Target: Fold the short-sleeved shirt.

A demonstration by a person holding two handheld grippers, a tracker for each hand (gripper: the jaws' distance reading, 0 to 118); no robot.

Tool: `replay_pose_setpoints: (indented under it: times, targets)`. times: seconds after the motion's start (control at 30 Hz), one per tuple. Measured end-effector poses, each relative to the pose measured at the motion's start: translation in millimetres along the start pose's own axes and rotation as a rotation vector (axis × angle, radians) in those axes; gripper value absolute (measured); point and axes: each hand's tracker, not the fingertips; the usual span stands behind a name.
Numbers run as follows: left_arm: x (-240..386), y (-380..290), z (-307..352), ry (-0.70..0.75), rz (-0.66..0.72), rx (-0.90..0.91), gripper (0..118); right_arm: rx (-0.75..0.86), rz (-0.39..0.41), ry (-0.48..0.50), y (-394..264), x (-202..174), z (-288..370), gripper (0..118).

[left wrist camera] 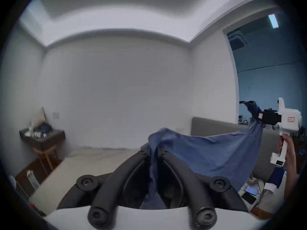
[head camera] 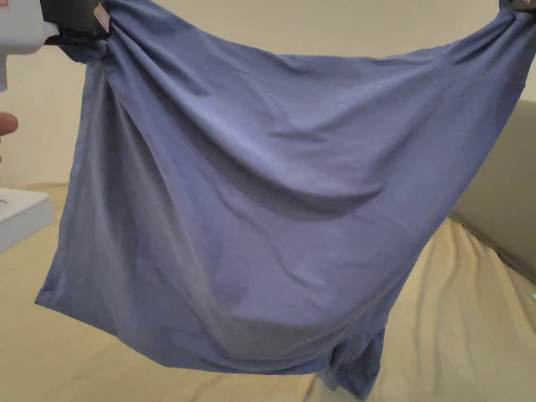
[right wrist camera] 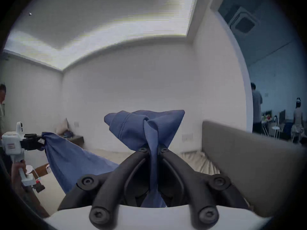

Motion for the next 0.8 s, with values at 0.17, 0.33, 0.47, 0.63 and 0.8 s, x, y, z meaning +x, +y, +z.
replay_pose_setpoints:
  times: [0.17, 0.33, 0.47, 0.63, 0.8]
  targets:
    - [-20, 48, -22, 0.042, -0.027, -0.013, 5, 0.063, 0.014, -0.015, 45, 3, -32, 6]
    - [-49, 78, -73, 0.091, -0.005, -0.028, 5, 0.07, 0.018, -0.03, 73, -6, -99, 6]
    - [-65, 86, -127, 0.14, -0.007, -0.051, 5, 0.045, 0.054, -0.053, 81, -21, -168, 6]
    - [-86, 80, -192, 0.188, -0.02, -0.075, 5, 0.047, 0.091, -0.096, 80, -34, -248, 6]
    - [-104, 44, -243, 0.225, -0.02, -0.065, 5, 0.047, 0.168, -0.135, 56, -40, -295, 6]
